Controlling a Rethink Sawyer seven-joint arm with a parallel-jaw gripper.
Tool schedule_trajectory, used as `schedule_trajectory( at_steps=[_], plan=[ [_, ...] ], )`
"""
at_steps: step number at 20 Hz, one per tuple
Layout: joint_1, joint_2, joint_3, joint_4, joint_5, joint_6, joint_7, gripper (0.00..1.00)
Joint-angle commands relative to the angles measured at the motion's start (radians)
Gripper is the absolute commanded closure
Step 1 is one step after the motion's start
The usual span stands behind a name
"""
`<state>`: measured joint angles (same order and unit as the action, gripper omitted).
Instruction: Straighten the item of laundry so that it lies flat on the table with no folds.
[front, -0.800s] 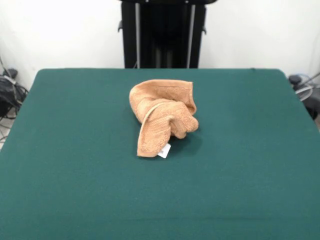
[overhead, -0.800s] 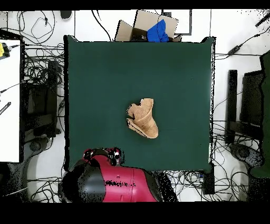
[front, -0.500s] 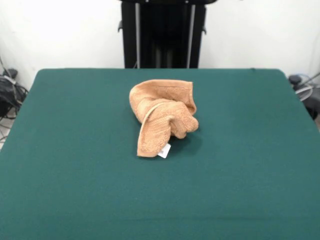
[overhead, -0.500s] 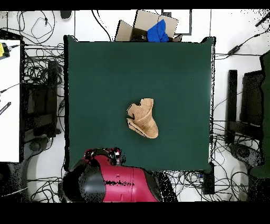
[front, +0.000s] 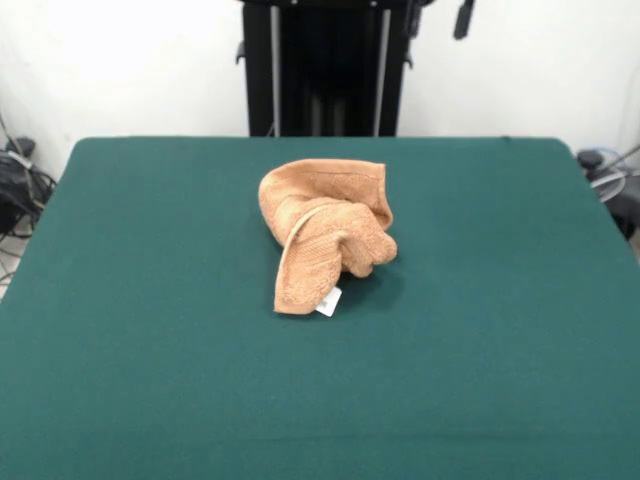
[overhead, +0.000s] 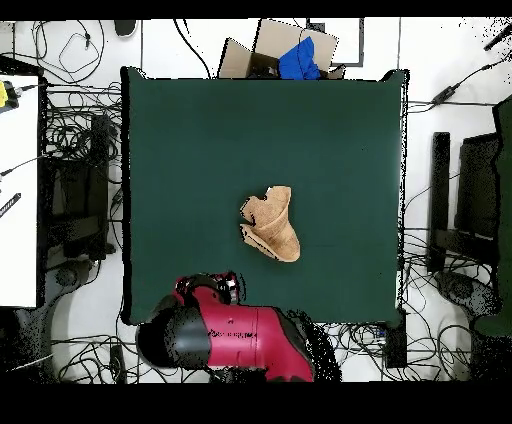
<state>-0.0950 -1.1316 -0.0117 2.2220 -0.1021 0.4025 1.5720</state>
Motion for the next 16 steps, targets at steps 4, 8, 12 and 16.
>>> schedule_trajectory(
  at_steps=[4,8,12,16],
  plan=[
    [-0.021,0.228,0.020,0.023,-0.062,-0.137,0.132,0.00],
    [-0.062,0.267,0.026,0.022,-0.085,-0.188,0.100,0.00],
    [-0.101,0.269,0.032,0.016,-0.116,-0.169,0.069,0.00],
    [-0.173,0.246,0.063,0.032,-0.149,-0.147,0.031,0.00]
  ],
)
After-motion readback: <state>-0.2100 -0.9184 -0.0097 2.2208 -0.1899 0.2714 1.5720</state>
